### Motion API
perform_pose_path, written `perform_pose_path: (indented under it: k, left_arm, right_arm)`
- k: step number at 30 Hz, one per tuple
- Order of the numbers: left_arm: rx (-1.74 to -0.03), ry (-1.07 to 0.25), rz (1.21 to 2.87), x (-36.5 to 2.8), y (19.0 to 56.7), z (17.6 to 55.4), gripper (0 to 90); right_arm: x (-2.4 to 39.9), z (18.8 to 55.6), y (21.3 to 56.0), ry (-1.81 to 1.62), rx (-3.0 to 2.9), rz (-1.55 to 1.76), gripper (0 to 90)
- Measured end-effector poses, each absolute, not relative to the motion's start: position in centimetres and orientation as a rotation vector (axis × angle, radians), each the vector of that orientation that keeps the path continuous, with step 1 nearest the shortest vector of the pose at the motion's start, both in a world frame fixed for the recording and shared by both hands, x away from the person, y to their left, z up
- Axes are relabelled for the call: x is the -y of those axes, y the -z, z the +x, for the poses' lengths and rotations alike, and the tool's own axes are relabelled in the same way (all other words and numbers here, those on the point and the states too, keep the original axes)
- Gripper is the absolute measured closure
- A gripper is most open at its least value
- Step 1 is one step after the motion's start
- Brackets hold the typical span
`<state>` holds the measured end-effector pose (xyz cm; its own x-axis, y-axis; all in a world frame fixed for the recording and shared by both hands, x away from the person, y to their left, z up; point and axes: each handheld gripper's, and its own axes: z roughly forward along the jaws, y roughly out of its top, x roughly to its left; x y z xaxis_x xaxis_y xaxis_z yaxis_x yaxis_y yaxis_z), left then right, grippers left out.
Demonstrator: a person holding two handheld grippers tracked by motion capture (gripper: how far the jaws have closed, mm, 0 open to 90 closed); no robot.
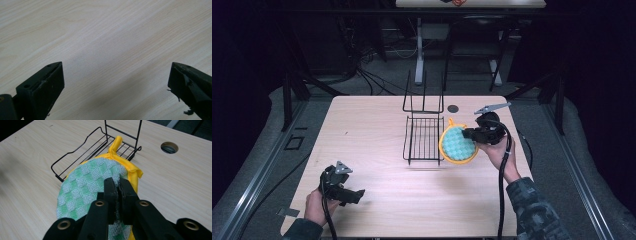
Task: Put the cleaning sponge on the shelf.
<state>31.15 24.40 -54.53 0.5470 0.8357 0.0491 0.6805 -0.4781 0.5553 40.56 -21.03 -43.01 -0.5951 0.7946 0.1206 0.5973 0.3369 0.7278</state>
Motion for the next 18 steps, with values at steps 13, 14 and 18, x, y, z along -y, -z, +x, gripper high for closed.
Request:
perform_pose_path:
  k: [13,14,18]
  left_arm:
    - [-1.224,-0.427,2.310,-24.5,54.4,31.1,0.5]
    - [-1.222,-0.427,2.311,-24.5,54.4,31.1,0.5]
    - [-1.224,-0.434,2.310,-24.4,54.5,31.1,0.5]
  right_arm:
    - [19.2,42.7,44.4,-1.156,-2.341,1.293,86.1]
    - [19.1,42.8,44.4,-1.154,-2.342,1.295,86.0]
    - [18.3,43.2,44.8,-1.166,-2.347,1.294,86.1]
